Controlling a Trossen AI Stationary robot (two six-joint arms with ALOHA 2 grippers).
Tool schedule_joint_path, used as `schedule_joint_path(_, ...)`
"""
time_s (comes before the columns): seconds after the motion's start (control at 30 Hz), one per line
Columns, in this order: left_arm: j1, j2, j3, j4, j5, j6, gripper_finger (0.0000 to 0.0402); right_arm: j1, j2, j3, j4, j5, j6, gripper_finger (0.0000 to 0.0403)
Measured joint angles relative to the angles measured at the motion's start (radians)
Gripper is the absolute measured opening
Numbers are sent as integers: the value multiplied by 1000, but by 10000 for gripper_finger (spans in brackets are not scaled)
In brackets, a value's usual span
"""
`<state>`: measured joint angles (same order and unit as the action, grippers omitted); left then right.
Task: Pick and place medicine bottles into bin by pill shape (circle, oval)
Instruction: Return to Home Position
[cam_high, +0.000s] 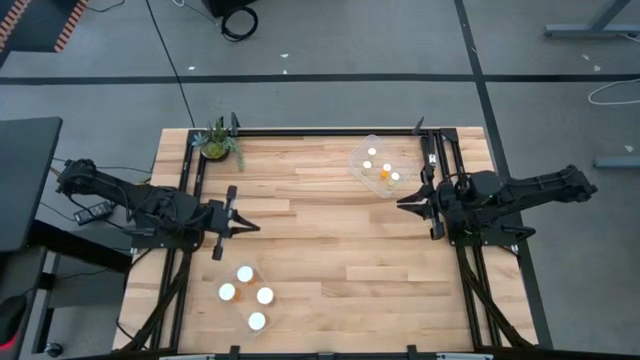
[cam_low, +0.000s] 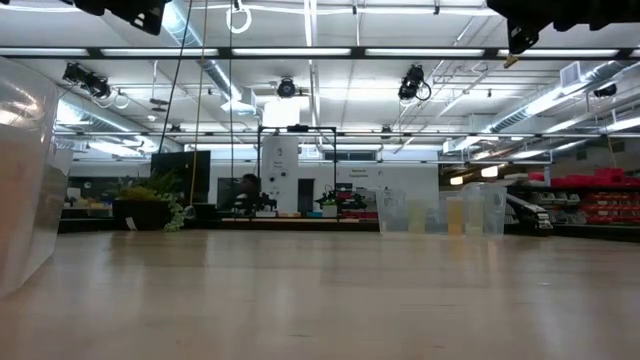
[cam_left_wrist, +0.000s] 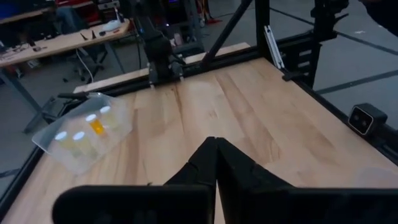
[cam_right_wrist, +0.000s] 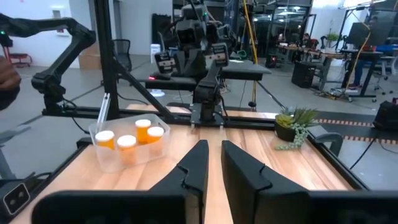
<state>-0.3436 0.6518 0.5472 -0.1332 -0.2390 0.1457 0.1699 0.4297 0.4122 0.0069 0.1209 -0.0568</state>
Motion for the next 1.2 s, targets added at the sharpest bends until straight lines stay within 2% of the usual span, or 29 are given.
schedule_joint_path(0.27, 0, -18, 0, 2, 0, 22, 16, -25, -1, 25, -15, 1, 1, 51)
schedule_joint_path(0.47, 17, -89, 0, -18, -14, 50, 16, -42, -1, 104, -71, -23, -19, 51)
schedule_joint_path(0.67, 87, -176, 0, -79, -15, 51, 5, -70, -1, 191, -138, -22, -35, 51)
schedule_joint_path(0.83, 147, -226, 0, -98, -15, 57, 22, -88, -1, 237, -171, -22, -52, 51)
schedule_joint_path(1.2, 263, -250, 0, -105, -15, 104, 5, -142, -1, 311, -268, -23, -61, 51)
